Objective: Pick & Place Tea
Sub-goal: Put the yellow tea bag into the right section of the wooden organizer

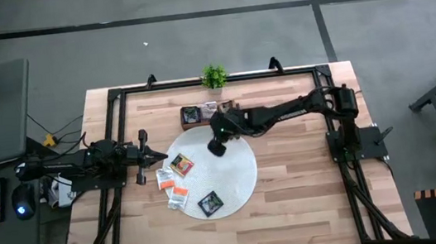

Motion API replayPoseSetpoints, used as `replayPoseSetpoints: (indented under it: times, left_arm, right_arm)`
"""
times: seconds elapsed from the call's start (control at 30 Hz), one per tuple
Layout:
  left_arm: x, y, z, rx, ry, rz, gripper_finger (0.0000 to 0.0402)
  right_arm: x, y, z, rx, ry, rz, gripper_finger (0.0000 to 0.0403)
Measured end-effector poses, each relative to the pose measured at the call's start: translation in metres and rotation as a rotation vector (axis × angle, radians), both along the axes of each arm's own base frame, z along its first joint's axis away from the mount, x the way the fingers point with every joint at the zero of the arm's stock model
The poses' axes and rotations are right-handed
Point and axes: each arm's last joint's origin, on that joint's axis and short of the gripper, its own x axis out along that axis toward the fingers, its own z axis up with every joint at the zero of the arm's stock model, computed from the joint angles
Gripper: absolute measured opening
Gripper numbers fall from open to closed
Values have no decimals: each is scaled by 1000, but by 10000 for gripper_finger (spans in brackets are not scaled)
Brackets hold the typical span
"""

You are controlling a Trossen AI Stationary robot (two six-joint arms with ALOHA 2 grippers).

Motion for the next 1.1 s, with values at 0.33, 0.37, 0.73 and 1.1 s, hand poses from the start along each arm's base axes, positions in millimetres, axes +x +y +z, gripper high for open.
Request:
replayPoseSetpoints:
  times: [0.33,0.37,0.73,1.1]
  left_arm:
    - [0,0,0,0,0,0,1]
    - [0,0,0,0,0,0,1]
    - [0,0,0,0,0,0,1]
    - [0,0,0,0,0,0,1]
  right_arm:
    - [23,53,21,121,-134,305,2]
    - [26,55,22,128,-121,317,4]
    - [82,62,25,168,5,284,52]
    - [127,67,9,203,13,281,150]
